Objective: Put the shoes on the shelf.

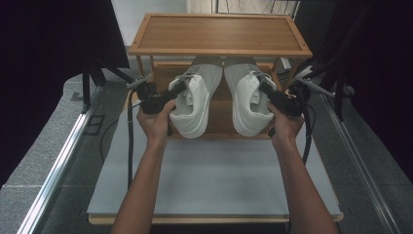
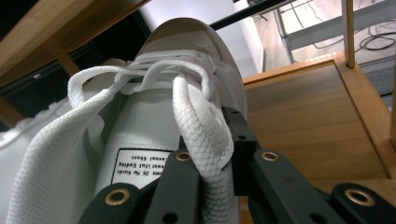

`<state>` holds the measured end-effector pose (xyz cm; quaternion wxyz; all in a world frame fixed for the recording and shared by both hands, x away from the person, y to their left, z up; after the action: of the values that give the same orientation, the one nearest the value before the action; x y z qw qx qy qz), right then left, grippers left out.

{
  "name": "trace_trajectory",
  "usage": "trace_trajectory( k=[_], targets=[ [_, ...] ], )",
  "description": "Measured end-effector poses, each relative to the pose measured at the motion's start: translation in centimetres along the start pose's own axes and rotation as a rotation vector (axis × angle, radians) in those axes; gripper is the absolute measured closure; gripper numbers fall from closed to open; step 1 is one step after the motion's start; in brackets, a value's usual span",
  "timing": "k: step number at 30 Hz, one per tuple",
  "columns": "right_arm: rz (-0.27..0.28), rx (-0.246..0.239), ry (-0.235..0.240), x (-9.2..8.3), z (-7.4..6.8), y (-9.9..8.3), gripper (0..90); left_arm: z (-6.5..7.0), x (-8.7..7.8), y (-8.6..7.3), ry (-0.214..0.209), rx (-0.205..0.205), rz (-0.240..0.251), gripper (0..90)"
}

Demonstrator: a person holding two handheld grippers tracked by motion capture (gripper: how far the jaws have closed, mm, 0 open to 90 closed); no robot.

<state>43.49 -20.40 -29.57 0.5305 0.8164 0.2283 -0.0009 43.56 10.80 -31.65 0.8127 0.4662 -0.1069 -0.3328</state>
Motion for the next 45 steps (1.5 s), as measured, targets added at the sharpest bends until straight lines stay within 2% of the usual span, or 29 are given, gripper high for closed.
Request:
trace_trajectory(
  k=[4, 7, 11, 14, 18, 23, 25, 30, 33, 36, 38, 42, 44, 45],
  targets=[
    [-0.003, 0.014, -0.016, 1.1, -0.2, 0.2, 84.1, -0.2, 1.2, 0.0, 0.020, 0.008, 0.002, 81.7],
    [0.004, 0.012, -0.032, 1.7, -0.2, 0.3, 84.0, -0.5, 2.0, 0.1, 0.028, -0.010, 0.007, 81.6],
    [0.014, 0.047, -0.041, 2.4, -0.1, 0.3, 83.9, -0.6, 2.9, 0.0, 0.034, -0.038, 0.024, 81.5],
    [0.017, 0.051, -0.057, 2.8, 0.0, 0.3, 83.8, -0.7, 3.7, 0.0, 0.044, -0.057, 0.036, 81.3],
    [0.024, 0.088, -0.065, 3.5, 0.2, 0.4, 83.7, -0.6, 4.4, 0.2, 0.053, -0.062, 0.040, 81.1],
    [0.030, 0.111, -0.071, 4.2, 0.4, 0.6, 83.2, -0.7, 5.2, 0.5, 0.060, -0.075, 0.048, 80.9],
    [0.025, 0.116, -0.077, 4.6, 0.4, 0.7, 83.0, -0.7, 5.4, 0.6, 0.058, -0.091, 0.050, 80.6],
    [0.018, 0.121, -0.089, 5.2, 0.5, 0.4, 82.6, -0.7, 5.5, 0.7, 0.086, -0.093, 0.053, 79.7],
    [0.013, 0.123, -0.093, 5.3, 0.6, 0.4, 82.1, -0.7, 5.7, 0.9, 0.081, -0.104, 0.062, 78.8],
    [0.006, 0.136, -0.091, 5.4, 0.7, 0.5, 82.0, -0.9, 5.8, 1.2, 0.088, -0.124, 0.094, 78.6],
    [0.004, 0.152, -0.088, 5.5, 0.7, 0.5, 81.9, -1.0, 6.0, 1.5, 0.095, -0.122, 0.101, 78.4],
    [0.004, 0.168, -0.094, 6.0, 0.7, 0.6, 81.1, -0.9, 6.5, 1.6, 0.096, -0.132, 0.093, 77.9],
    [-0.005, 0.176, -0.095, 6.2, 0.6, 0.6, 79.8, -1.0, 6.7, 1.4, 0.095, -0.111, 0.071, 76.6],
    [-0.002, 0.176, -0.097, 6.3, 0.5, 0.6, 78.8, -0.7, 7.0, 1.6, 0.091, -0.155, 0.112, 75.1]
  ],
)
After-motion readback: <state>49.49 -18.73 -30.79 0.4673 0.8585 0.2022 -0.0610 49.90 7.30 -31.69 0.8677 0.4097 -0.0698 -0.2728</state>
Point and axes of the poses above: each handheld gripper's, and its own axes: x roughly forward along the jaws, y roughly out of its top, z roughly to its right, the point moved 5 cm from there along x, roughly forward along the jaws, and after that the axes turned 4 degrees about -y, right-handed, at the moved point
